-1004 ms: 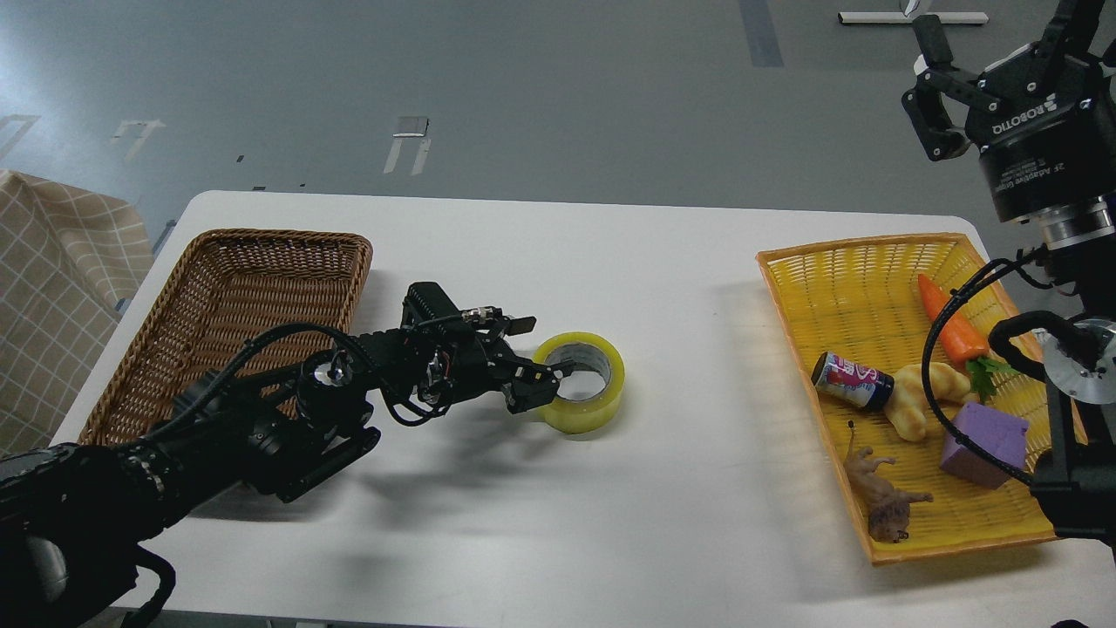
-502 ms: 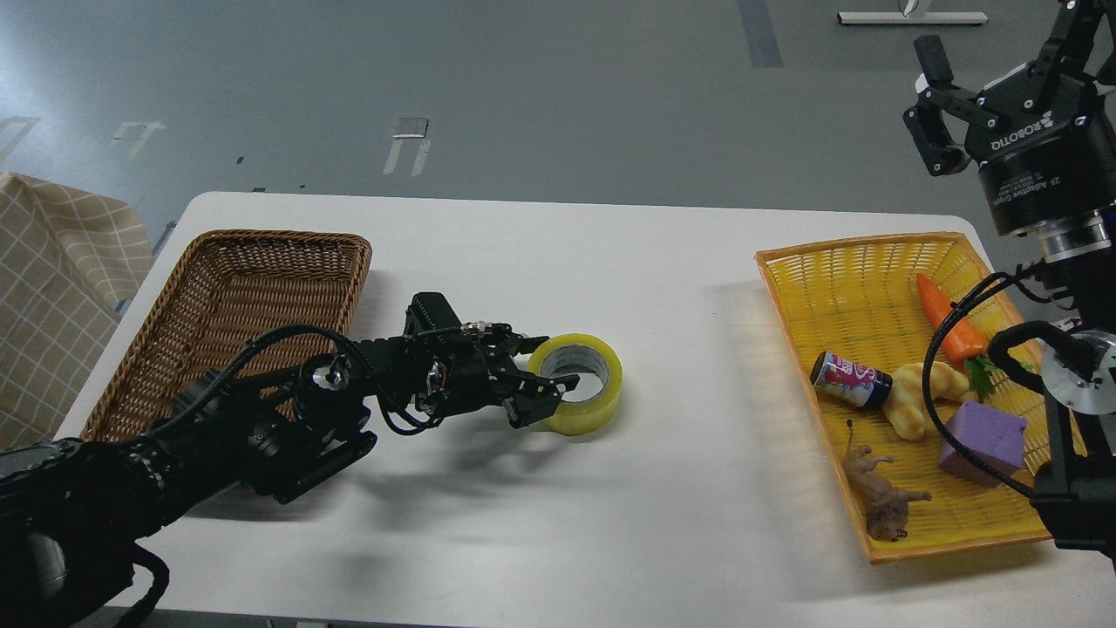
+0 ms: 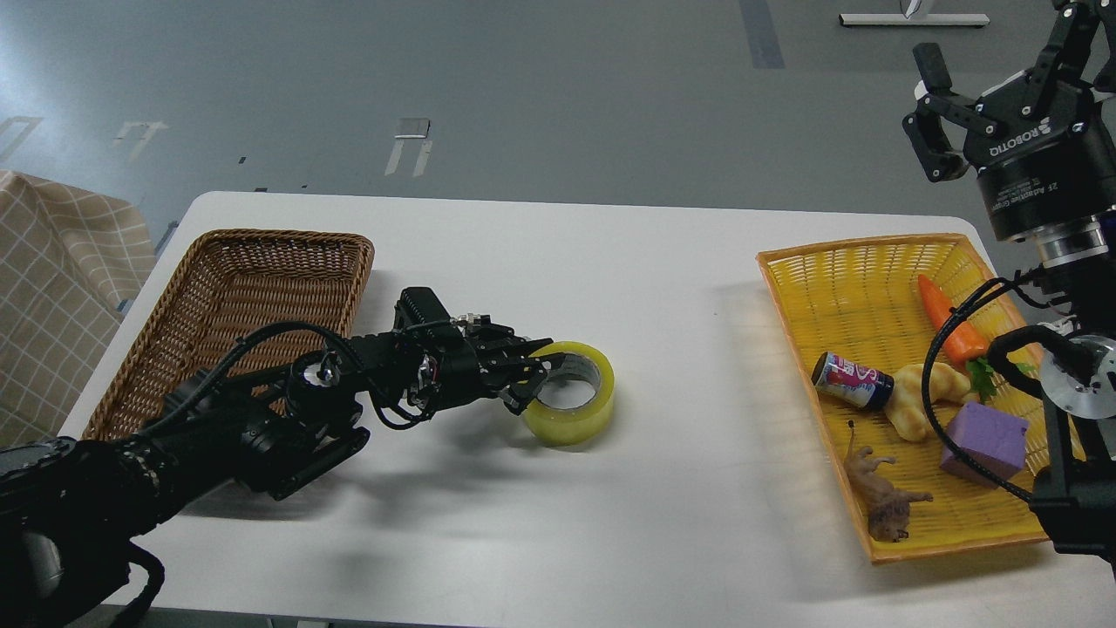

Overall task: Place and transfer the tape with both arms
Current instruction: 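Close the left gripper on the rim of the tape roll, then carry the tape roll with the left gripper into the wicker basket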

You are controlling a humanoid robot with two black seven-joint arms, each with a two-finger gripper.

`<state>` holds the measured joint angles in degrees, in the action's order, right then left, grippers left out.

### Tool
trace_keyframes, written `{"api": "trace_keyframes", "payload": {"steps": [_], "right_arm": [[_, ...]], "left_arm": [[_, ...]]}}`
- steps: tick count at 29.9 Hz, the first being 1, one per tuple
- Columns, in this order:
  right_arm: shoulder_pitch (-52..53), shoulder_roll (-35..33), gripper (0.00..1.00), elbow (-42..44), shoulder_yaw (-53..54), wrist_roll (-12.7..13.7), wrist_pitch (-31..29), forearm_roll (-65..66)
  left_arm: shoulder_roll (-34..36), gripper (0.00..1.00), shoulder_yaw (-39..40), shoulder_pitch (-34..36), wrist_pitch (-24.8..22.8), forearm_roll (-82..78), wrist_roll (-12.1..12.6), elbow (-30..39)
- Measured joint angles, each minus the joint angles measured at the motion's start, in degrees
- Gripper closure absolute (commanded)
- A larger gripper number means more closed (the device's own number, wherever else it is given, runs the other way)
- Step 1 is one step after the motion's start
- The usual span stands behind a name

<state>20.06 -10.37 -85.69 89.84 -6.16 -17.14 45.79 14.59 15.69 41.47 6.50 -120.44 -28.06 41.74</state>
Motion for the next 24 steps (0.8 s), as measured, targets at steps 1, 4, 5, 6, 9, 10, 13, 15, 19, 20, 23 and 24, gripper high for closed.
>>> {"api": "trace_keyframes", "payload": {"steps": [1, 4, 5, 6, 9, 10, 13, 15, 19, 20, 23, 24], "right_arm": [[-0.05, 0.00, 0.01, 0.00, 0.00, 0.01, 0.02, 0.00], [-0.34, 0.00, 0.01, 0.12, -0.02, 0.02, 0.09, 0.00], [-0.44, 0.00, 0.01, 0.23, -0.02, 0.02, 0.09, 0.00], [-0.48, 0.00, 0.01, 0.30, -0.02, 0.01, 0.11, 0.00], [-0.61, 0.07, 0.01, 0.40, -0.02, -0.05, 0.17, 0.00], [-0.62, 0.08, 0.01, 0.41, -0.02, -0.06, 0.17, 0.00], [-0.63, 0.09, 0.01, 0.42, -0.03, -0.08, 0.18, 0.00], [-0.63, 0.09, 0.01, 0.42, -0.02, -0.08, 0.18, 0.00], [-0.63, 0.20, 0.01, 0.45, -0.02, -0.08, 0.18, 0.00], [-0.63, 0.44, 0.01, 0.69, -0.02, -0.09, 0.18, 0.00], [-0.64, 2.11, 0.01, 1.32, -0.10, -0.09, 0.91, 0.06], [-0.64, 2.52, 0.01, 1.41, -0.14, -0.09, 1.10, 0.08]], "left_arm": [[0.00, 0.80, 0.00, 0.12, 0.00, 0.03, 0.00, 0.00], [-0.01, 0.80, -0.08, 0.50, -0.01, 0.09, 0.03, -0.01], [-0.01, 0.80, -0.08, 0.59, -0.01, 0.10, 0.05, -0.01], [-0.01, 0.80, -0.09, 0.65, -0.01, 0.15, 0.06, -0.01], [0.06, 0.80, -0.16, 1.25, -0.10, 1.25, 0.19, -0.09], [0.12, 0.80, -0.17, 1.61, -0.17, 1.82, 0.36, -0.21], [0.23, 0.80, -0.15, 2.38, -0.09, 2.80, 0.28, -0.04], [0.42, 0.80, -0.10, 3.17, 0.02, 3.16, 0.12, 0.14], [1.90, 0.80, 0.04, 4.88, 0.13, 3.62, 0.08, 0.22], [2.39, 0.80, 0.05, 5.33, 0.16, 4.04, 0.07, 0.43], [4.35, 0.80, 0.07, 6.98, 0.21, 5.66, 0.04, 0.96], [5.40, 0.80, 0.07, 7.58, 0.21, 6.20, 0.03, 1.03]]}}
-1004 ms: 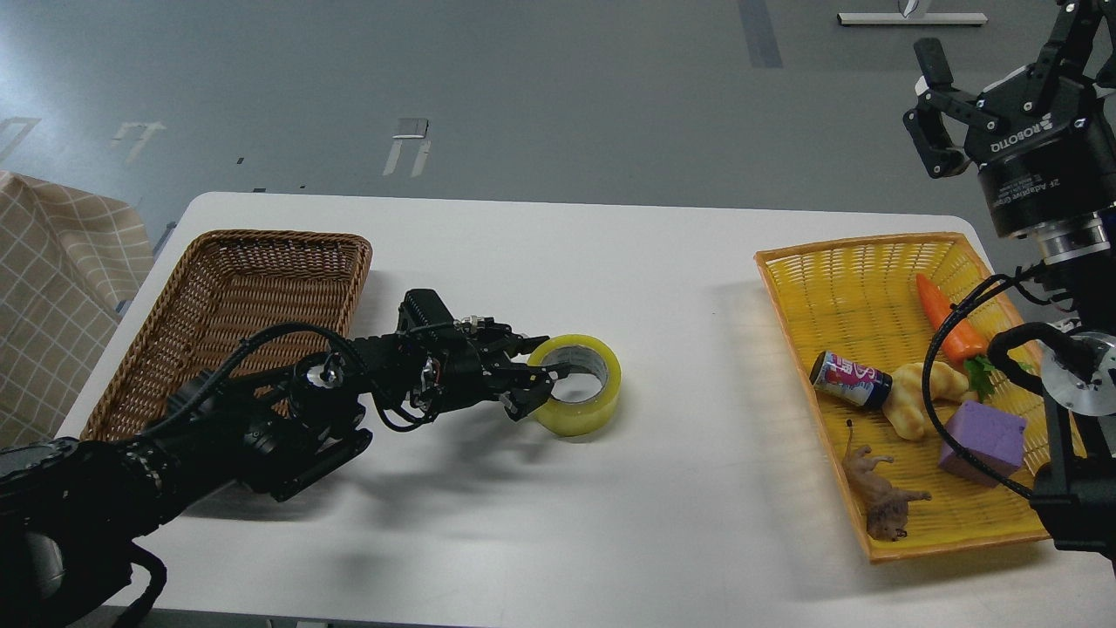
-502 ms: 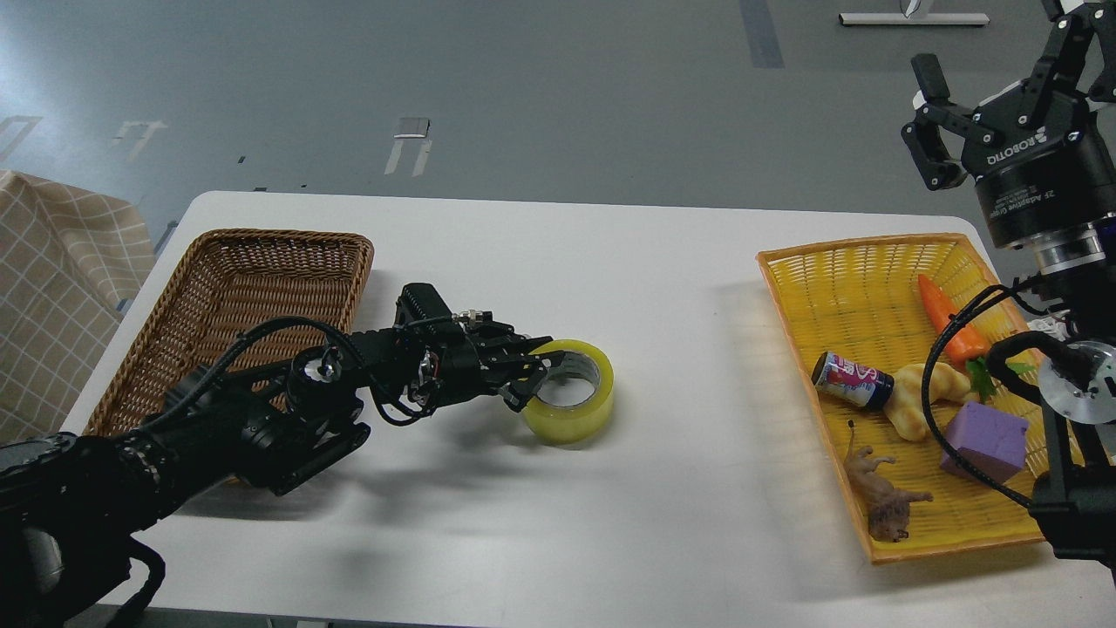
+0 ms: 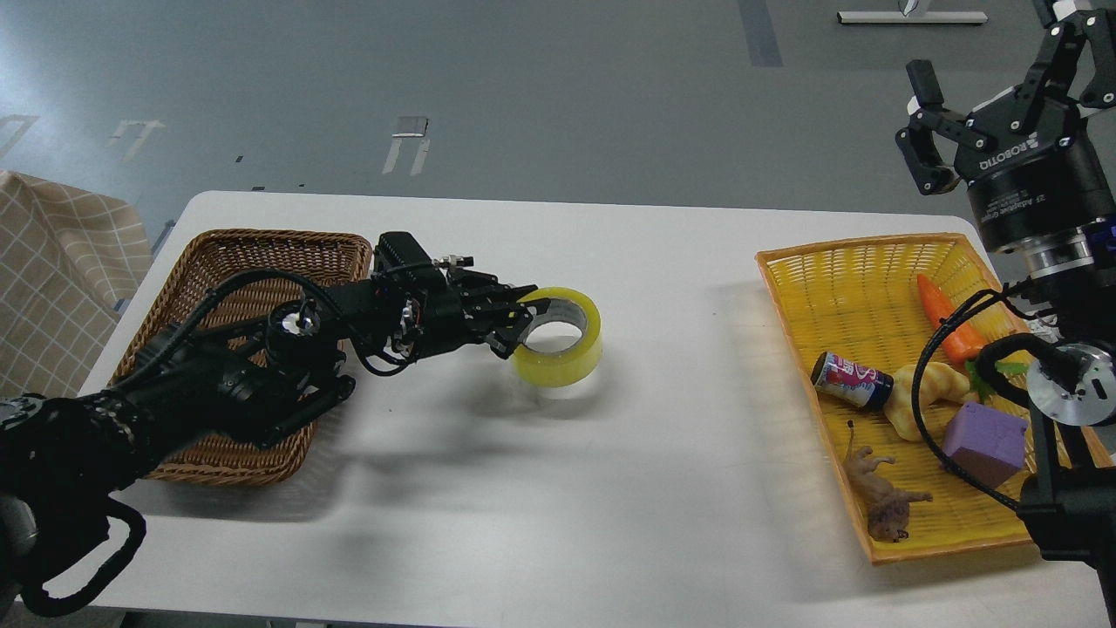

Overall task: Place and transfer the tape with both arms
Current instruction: 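Carry the tape roll with the left gripper into the wicker basket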

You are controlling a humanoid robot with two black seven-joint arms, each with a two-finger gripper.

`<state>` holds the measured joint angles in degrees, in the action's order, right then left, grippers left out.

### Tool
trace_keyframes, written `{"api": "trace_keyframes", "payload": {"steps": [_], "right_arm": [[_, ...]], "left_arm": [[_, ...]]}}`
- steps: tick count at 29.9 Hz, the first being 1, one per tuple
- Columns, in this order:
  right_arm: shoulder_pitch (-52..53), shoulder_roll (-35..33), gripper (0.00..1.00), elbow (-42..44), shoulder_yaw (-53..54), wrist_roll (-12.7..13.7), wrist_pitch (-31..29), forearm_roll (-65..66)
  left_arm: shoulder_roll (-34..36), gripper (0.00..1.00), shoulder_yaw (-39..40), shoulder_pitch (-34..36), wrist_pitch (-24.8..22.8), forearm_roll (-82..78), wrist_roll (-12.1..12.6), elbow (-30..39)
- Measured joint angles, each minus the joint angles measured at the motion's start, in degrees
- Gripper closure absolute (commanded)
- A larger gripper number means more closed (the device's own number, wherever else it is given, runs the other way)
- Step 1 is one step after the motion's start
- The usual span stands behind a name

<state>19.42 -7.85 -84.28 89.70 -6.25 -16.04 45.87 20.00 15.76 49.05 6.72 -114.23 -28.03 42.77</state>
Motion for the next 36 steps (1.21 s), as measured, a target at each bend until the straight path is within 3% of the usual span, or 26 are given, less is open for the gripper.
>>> {"api": "trace_keyframes", "payload": {"steps": [21, 29, 36], "right_arm": [[0.81, -0.21, 0.01, 0.14, -0.55, 0.11, -0.90, 0.01], [0.81, -0.24, 0.01, 0.66, -0.68, -0.28, -6.98, 0.02], [1.36, 0.00, 0.01, 0.97, -1.06, -0.35, -8.10, 0.05]], "left_arm": [[22.78, 0.78, -0.05, 0.18, 3.19, 11.06, 0.03, 0.24], [28.83, 0.78, -0.13, -6.23, 7.93, 12.44, 0.03, 0.71], [29.83, 0.78, -0.18, -12.37, 12.16, 16.35, 0.02, 0.76]]}}
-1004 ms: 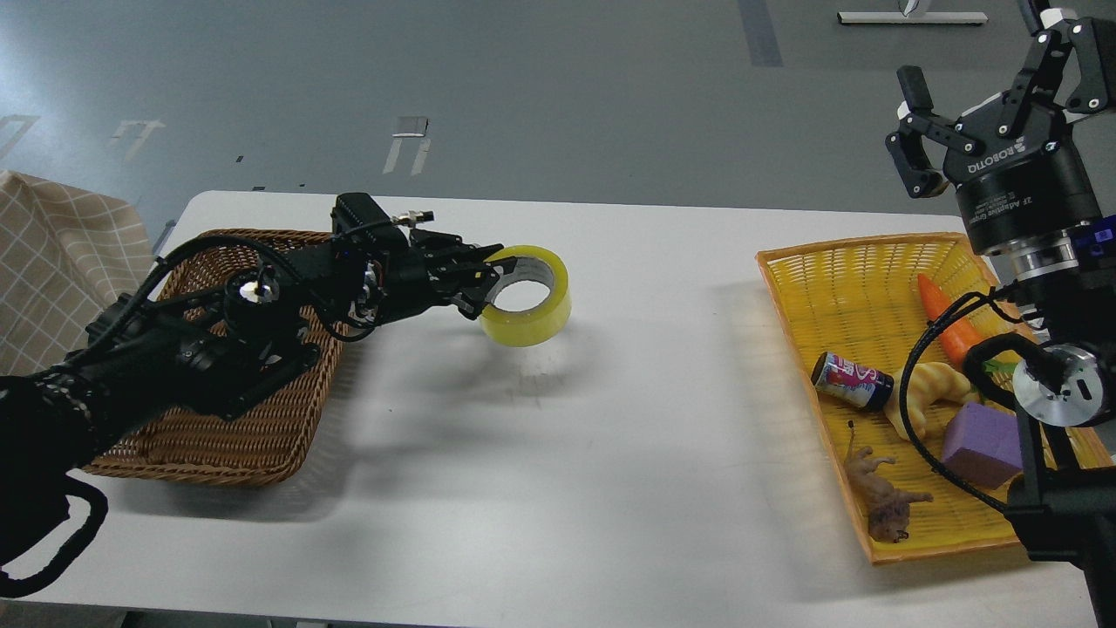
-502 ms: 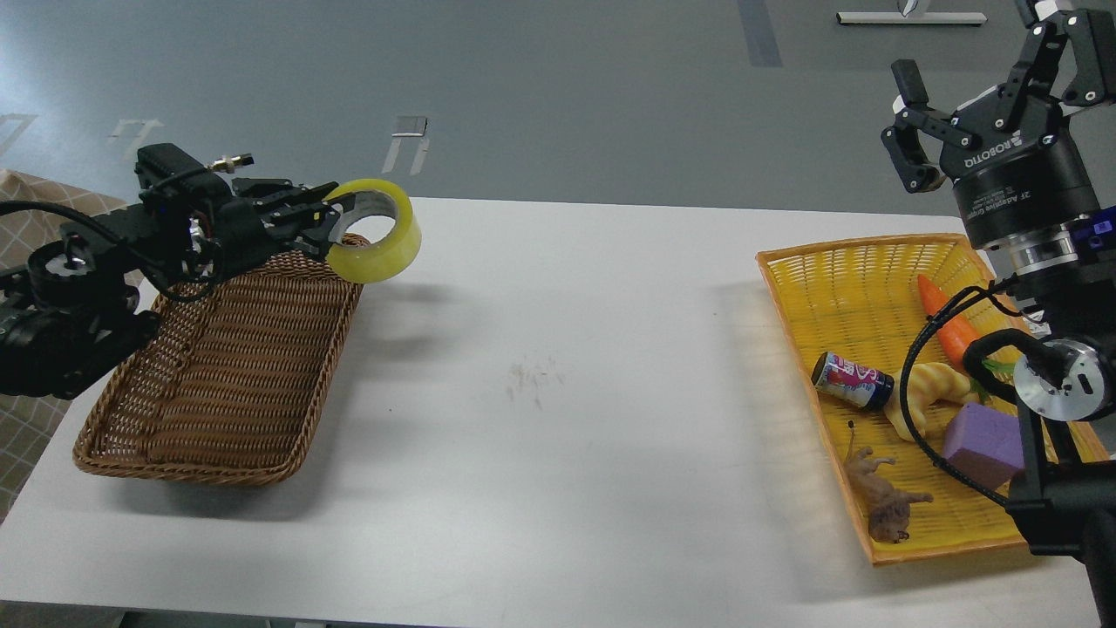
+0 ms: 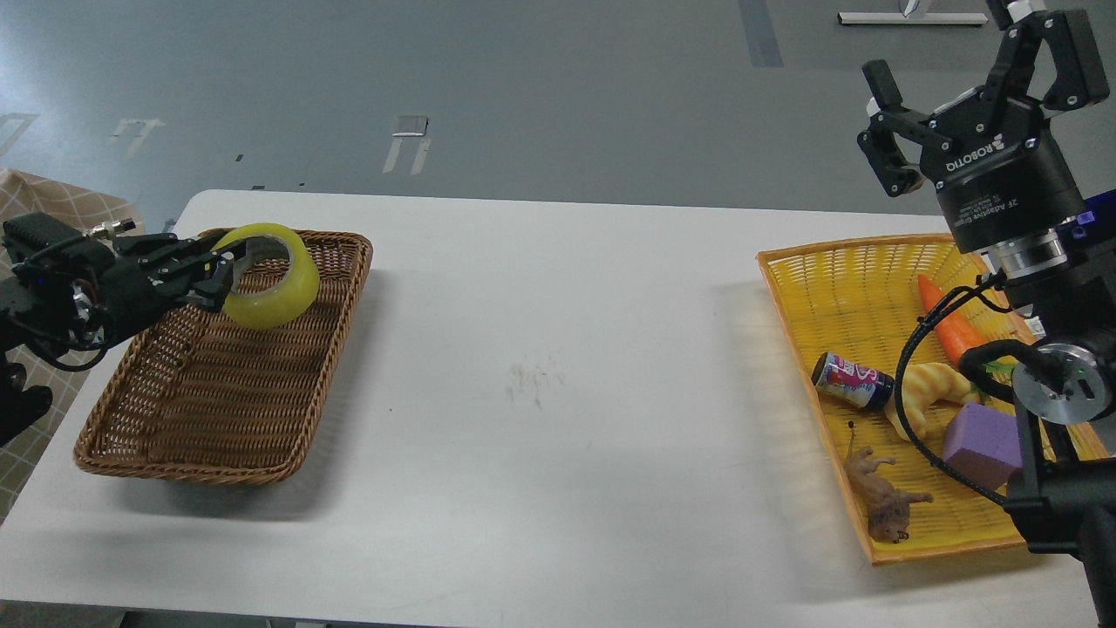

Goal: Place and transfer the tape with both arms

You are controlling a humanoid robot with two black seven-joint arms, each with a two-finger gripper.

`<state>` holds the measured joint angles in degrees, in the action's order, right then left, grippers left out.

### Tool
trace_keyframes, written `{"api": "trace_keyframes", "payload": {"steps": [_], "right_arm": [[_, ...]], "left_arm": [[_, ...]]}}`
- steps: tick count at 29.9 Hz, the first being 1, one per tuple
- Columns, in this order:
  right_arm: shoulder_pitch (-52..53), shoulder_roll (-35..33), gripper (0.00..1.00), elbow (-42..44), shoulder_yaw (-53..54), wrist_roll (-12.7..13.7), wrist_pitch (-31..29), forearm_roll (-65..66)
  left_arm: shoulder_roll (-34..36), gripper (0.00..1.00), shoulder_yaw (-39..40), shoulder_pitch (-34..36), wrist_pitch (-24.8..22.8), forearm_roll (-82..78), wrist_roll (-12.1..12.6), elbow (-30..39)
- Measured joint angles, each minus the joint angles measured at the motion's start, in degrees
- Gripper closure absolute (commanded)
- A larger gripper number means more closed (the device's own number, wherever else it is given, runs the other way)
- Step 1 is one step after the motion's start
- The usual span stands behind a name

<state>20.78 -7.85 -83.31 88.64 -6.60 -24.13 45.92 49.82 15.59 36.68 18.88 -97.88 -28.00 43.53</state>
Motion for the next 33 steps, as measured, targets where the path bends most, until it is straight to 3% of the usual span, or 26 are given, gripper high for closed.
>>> {"api": "trace_keyframes", "payload": {"steps": [6, 9, 10, 11, 14, 17, 20, 33], "right_arm": [[0.15, 0.13, 0.01, 0.36, -0.15, 0.06, -0.05, 0.06], [0.08, 0.13, 0.01, 0.51, -0.14, 0.06, -0.04, 0.11], [0.02, 0.12, 0.01, 0.52, -0.14, 0.06, -0.04, 0.12], [-0.06, 0.05, 0.01, 0.52, -0.14, 0.05, -0.04, 0.11], [-0.11, -0.03, 0.01, 0.52, -0.14, 0.03, -0.04, 0.10], [-0.13, -0.06, 0.01, 0.49, -0.12, 0.01, -0.04, 0.06], [-0.23, -0.07, 0.01, 0.35, -0.07, 0.00, -0.04, 0.05], [0.83, -0.09, 0.01, 0.37, -0.06, 0.00, -0.01, 0.17]], "left_arm": [[0.14, 0.76, -0.01, -3.00, 1.86, 1.34, 0.00, -0.23], [0.17, 0.70, -0.04, -5.04, 2.96, 1.68, 0.01, -0.71], [0.17, 0.61, -0.03, -5.36, 3.11, 1.71, 0.02, -0.83], [0.17, 0.42, 0.01, -5.58, 3.27, 1.78, 0.01, -0.88], [0.10, 0.15, 0.09, -6.12, 3.66, 3.07, 0.02, -1.04], [-0.23, 0.13, 0.09, -6.87, 3.75, 4.94, 0.01, -1.06], [-0.36, 0.03, 0.03, -7.58, 3.80, 6.68, 0.01, -1.13], [-1.64, 0.02, 0.91, -4.80, 3.52, 22.80, 0.03, -2.34]]}}
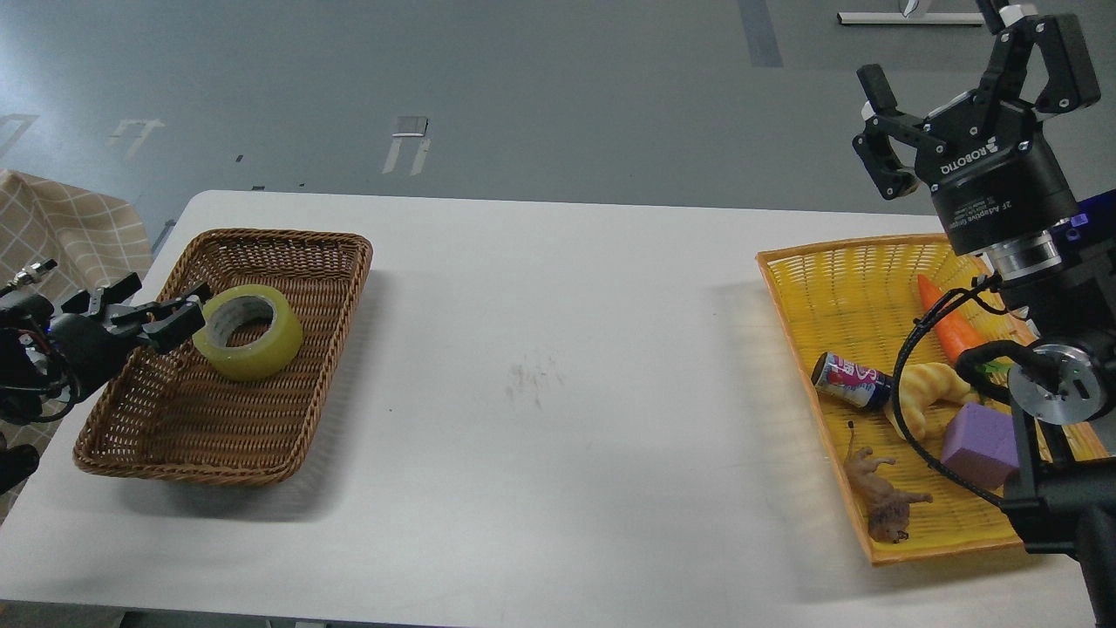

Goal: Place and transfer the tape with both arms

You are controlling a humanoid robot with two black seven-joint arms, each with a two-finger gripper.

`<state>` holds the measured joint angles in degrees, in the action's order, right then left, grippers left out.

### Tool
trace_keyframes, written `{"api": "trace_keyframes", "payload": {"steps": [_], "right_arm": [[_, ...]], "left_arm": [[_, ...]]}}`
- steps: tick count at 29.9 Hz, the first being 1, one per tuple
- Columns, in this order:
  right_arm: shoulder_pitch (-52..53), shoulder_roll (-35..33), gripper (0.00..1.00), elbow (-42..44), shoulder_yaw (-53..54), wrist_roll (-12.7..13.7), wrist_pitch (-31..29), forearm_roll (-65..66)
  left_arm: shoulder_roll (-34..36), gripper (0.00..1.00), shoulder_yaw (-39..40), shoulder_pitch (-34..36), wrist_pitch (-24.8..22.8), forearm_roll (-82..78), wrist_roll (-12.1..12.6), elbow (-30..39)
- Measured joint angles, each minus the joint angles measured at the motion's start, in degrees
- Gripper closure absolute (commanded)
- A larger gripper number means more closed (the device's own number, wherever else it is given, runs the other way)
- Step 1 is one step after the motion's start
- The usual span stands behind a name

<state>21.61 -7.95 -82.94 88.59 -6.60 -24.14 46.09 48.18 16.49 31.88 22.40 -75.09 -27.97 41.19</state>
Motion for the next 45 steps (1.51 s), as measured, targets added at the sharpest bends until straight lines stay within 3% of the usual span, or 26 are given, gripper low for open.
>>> {"api": "trace_keyframes", "payload": {"steps": [10, 16, 21, 24, 28, 30, 33, 38, 45], "right_arm": [[4.87, 0.01, 0.01, 2.72, -0.97, 0.09, 0.00, 4.10], [7.69, 0.18, 0.01, 4.76, -1.33, 0.70, 0.41, 5.07], [8.48, -0.13, 0.01, 5.15, -1.43, 2.72, 0.40, 5.36], [10.30, -0.22, 0.00, 6.33, -1.43, 3.51, 0.40, 5.36], [12.64, 0.09, 0.00, 8.04, -1.41, 3.70, 0.39, 5.21], [14.17, 0.43, 0.00, 9.09, -1.46, 3.77, 0.40, 5.15], [16.36, 1.11, 0.00, 10.77, -2.29, 3.79, 0.40, 5.08], [18.45, 3.08, 0.00, 12.09, -3.24, 3.86, 0.81, 4.83], [17.92, 4.91, 0.00, 11.23, -3.32, 2.98, 0.72, 4.78]], "left_arm": [[-11.63, 0.02, 0.09, 16.11, -1.36, 27.19, -0.03, 0.44], [-18.21, 0.02, 0.89, 25.23, -9.06, 35.87, -0.03, 0.96], [-20.35, 0.02, 2.21, 32.24, -13.94, 41.84, -0.03, 7.29], [-21.37, 0.02, 7.22, 33.59, -18.96, 47.47, 0.93, 11.88], [-23.67, 0.02, 16.33, 33.28, -23.22, 51.70, 5.83, 16.40], [-25.52, 0.02, 20.36, 32.34, -24.53, 52.26, 7.07, 17.35], [-28.02, 0.02, 24.89, 29.46, -26.06, 52.47, 7.44, 17.91], [-30.93, 0.02, 34.36, 17.90, -28.70, 52.21, 8.00, 23.52], [-33.01, 0.02, 40.11, 9.83, -29.01, 50.05, 8.97, 27.29]]}}
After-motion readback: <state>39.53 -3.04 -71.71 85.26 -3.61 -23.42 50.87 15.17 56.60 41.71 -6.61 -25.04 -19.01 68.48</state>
